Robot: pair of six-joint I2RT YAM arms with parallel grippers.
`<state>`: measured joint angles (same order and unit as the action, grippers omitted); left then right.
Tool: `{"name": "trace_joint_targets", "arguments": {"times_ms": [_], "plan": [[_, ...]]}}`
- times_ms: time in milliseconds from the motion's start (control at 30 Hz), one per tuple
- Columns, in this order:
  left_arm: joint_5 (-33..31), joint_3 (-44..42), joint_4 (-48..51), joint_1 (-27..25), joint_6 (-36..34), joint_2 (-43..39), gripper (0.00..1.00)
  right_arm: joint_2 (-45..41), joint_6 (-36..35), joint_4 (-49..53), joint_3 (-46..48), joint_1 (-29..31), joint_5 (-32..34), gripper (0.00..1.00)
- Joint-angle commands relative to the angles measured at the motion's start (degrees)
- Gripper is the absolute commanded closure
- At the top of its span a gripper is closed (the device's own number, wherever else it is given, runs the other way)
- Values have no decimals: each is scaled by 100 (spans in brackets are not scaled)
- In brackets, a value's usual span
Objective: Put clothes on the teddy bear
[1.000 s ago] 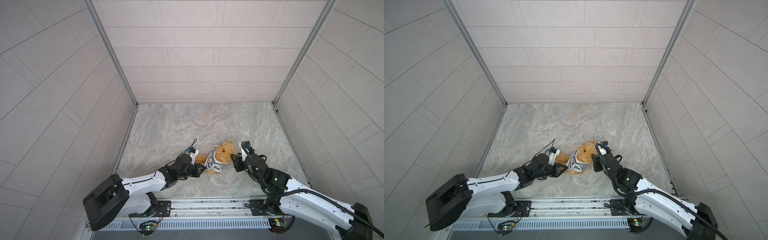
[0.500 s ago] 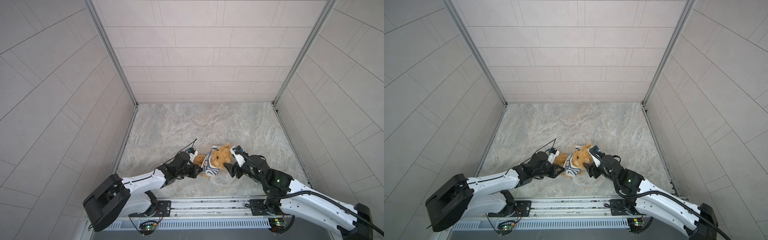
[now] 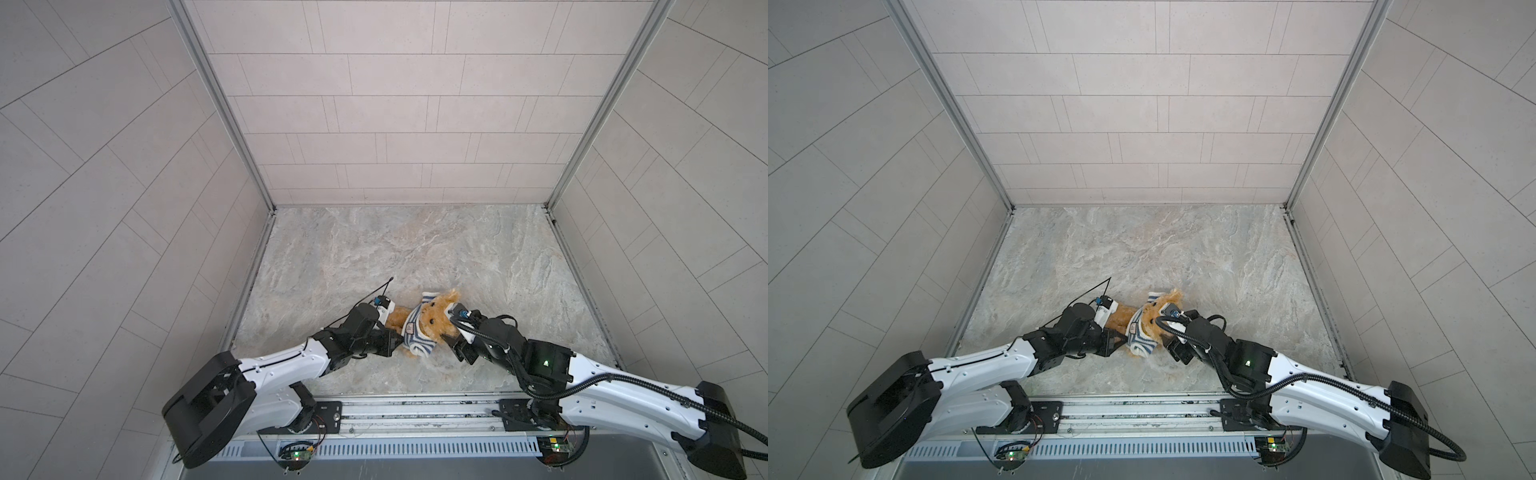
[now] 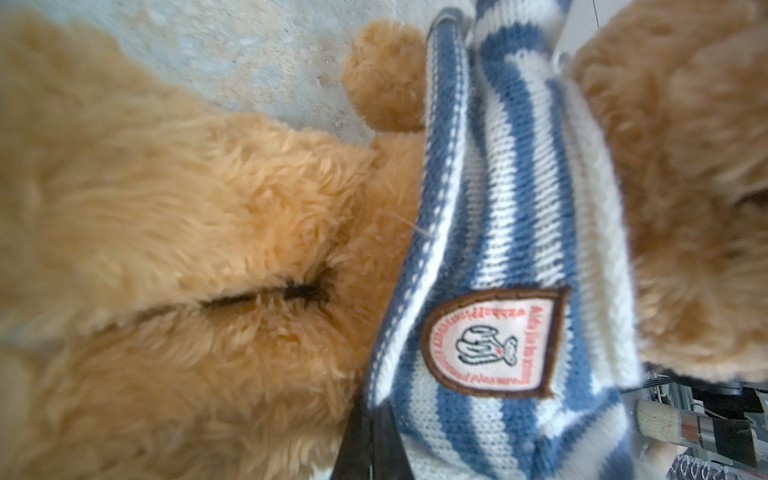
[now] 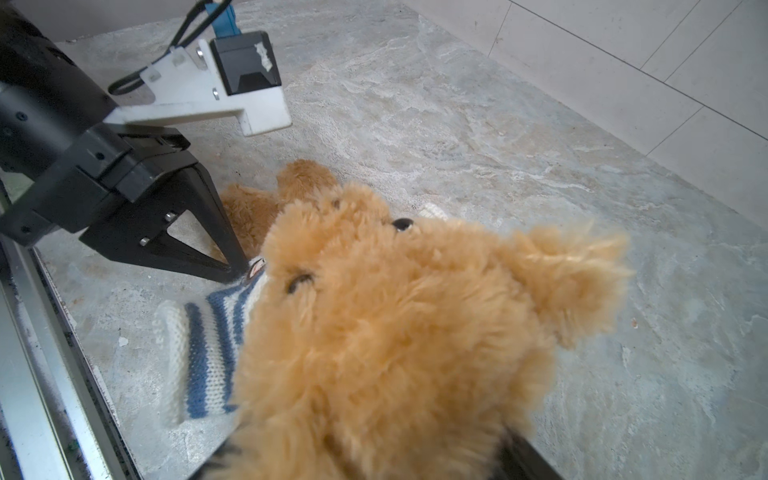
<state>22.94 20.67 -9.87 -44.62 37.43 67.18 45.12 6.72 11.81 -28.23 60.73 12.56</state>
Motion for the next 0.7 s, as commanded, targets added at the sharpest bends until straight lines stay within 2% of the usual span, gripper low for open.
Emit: {"name": "trace_joint_targets", "arguments": {"times_ms": [0,233,567,667], "plan": [[-29,104,134,45,-114,-89,100,-71,-172,225,-129,199,671,19],[-40,69,135,39,-125,-100,100,-337,-300,155,-82,361,918,12],[17,58,82,40,-87,-78,100,-291,-1059,-84,-4,1254,1986,6],[15,60,108,41,-81,-124,100,-312,-1328,-259,53,1399,2059,5]]}}
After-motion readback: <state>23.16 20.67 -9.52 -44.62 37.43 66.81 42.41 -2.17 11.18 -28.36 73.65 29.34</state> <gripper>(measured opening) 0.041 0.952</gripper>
